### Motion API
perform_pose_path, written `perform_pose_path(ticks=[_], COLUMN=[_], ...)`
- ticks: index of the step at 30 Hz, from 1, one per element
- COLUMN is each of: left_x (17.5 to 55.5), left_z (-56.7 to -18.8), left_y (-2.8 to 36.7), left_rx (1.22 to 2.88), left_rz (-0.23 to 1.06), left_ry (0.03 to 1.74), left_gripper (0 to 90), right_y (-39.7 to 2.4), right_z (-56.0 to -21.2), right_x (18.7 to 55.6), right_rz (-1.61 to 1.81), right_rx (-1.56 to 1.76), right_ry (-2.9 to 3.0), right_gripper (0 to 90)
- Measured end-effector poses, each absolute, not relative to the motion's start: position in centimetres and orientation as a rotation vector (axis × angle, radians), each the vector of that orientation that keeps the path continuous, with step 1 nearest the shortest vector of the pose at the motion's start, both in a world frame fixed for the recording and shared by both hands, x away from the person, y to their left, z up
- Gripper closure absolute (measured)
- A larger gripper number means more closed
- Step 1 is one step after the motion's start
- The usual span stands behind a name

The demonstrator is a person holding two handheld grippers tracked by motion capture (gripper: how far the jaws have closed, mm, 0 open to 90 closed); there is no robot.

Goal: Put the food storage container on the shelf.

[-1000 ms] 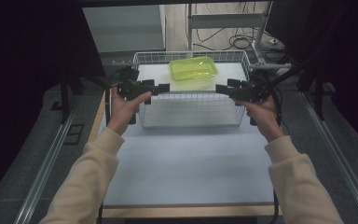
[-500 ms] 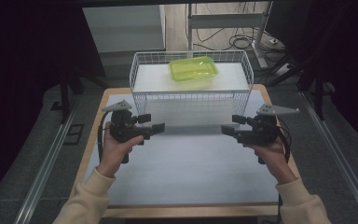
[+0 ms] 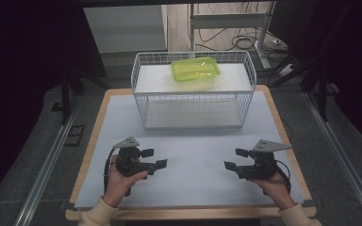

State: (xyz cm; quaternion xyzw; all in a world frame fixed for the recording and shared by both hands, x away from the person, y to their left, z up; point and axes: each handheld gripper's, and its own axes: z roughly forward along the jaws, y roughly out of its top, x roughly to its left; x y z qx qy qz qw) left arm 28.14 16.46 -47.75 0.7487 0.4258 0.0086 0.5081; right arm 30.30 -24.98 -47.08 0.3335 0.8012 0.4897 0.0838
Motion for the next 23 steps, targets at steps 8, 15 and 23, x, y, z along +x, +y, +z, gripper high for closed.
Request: perform_pose_path(ticks=[8, 15, 23], left_x=[27.9, 28.0, 28.3], left_z=[-50.1, -50.1, -50.5], left_y=[15.8, 16.2, 16.7], left_rx=[1.888, 1.872, 1.860], left_rz=[0.019, 0.021, 0.003], left_ry=[1.040, 1.044, 1.068], left_gripper=[17.5, 17.6, 17.9], right_y=[-24.5, -24.9, -24.8], right_z=[-49.1, -49.6, -49.9], right_x=[30.4, 30.3, 30.3], right_rz=[1.384, 1.383, 1.345], right_rx=[1.026, 1.045, 1.024], right_ry=[2.418, 2.384, 2.372], right_gripper=[24.4, 24.4, 23.8])
